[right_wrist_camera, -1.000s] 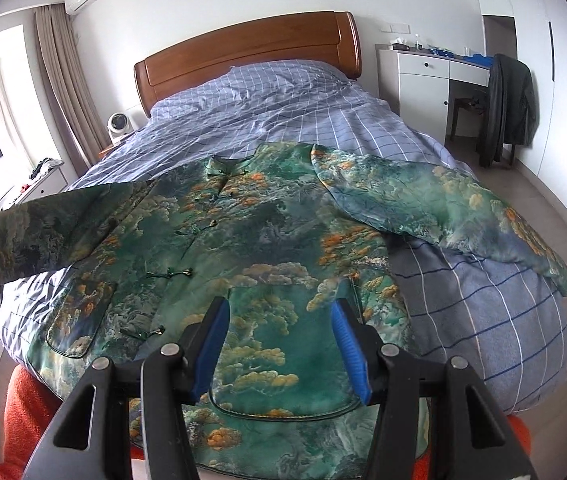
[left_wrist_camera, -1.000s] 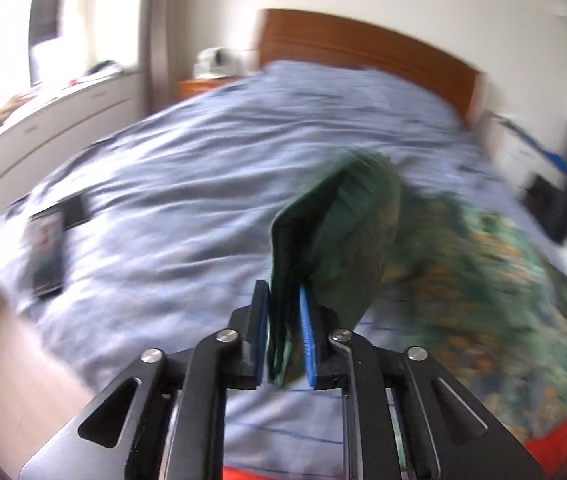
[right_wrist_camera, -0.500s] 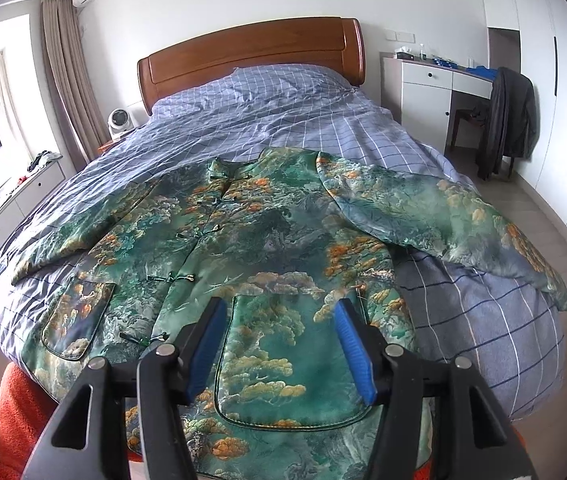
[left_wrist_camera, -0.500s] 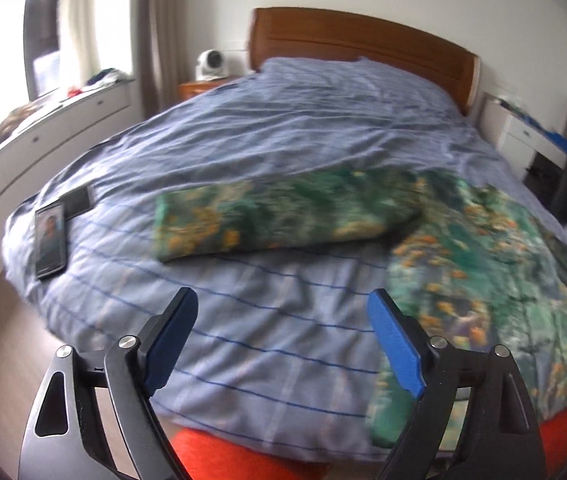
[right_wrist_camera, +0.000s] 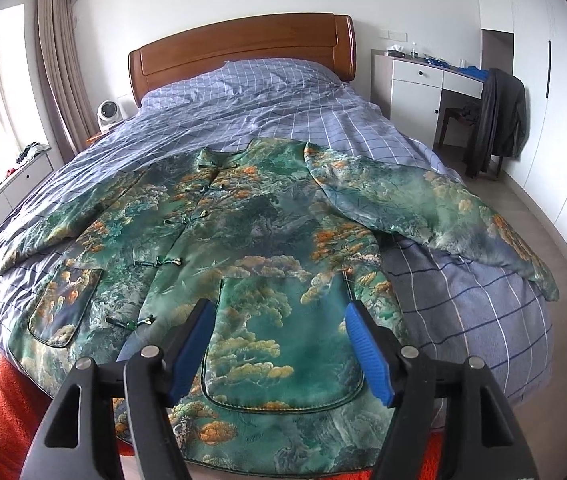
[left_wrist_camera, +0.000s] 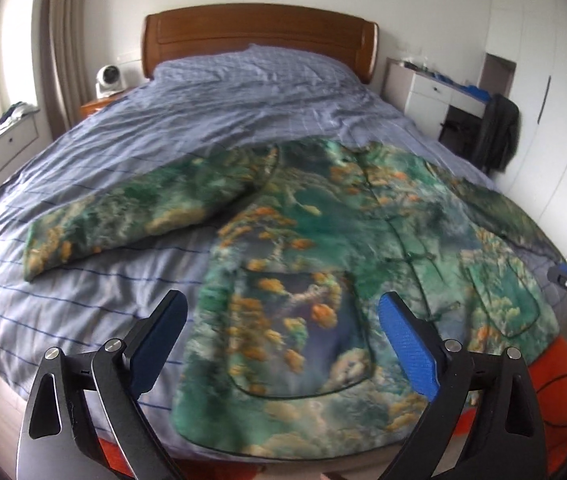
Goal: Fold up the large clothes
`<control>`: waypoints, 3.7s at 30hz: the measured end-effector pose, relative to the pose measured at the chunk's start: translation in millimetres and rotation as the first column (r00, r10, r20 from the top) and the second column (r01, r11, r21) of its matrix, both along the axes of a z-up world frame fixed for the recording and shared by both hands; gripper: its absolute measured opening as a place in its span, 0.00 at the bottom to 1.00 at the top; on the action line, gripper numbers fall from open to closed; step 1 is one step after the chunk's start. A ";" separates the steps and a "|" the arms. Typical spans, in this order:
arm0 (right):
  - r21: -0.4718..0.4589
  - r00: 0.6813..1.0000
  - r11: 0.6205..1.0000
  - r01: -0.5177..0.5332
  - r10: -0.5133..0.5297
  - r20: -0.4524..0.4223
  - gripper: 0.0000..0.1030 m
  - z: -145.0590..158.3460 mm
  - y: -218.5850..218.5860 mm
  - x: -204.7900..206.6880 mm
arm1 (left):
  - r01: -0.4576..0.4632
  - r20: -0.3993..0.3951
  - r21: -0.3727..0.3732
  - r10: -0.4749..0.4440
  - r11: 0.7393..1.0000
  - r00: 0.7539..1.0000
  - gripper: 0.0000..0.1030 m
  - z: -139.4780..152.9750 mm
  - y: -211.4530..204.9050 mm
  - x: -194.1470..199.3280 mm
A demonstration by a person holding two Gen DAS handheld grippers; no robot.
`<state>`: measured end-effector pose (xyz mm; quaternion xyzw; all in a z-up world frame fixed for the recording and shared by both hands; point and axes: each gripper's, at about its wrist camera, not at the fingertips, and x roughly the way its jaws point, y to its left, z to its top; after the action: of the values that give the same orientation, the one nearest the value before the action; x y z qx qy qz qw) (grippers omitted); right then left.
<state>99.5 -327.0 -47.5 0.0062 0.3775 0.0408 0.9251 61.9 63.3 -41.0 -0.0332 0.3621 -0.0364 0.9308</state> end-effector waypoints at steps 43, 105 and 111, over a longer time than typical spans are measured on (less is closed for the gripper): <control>-0.023 0.995 0.995 -0.102 0.102 -0.010 0.67 -6.9 33.1 -9.0 | 0.100 0.033 0.053 -0.102 0.994 0.994 0.97 -5.5 -52.5 -35.3; -0.017 0.994 0.994 -0.112 0.112 -0.007 0.67 -8.9 37.7 -9.1 | 0.056 0.039 0.142 -0.063 0.988 0.997 0.99 -5.5 -51.3 -33.6; -0.017 0.994 0.994 -0.112 0.112 -0.008 0.67 -10.1 38.0 -9.3 | 0.056 0.039 0.141 -0.063 0.988 0.997 0.99 -5.9 -51.1 -33.7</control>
<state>90.2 -289.0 -57.6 -0.0230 0.3807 0.0894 0.9201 28.2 12.2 -46.9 0.0439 0.3445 -0.0394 0.9369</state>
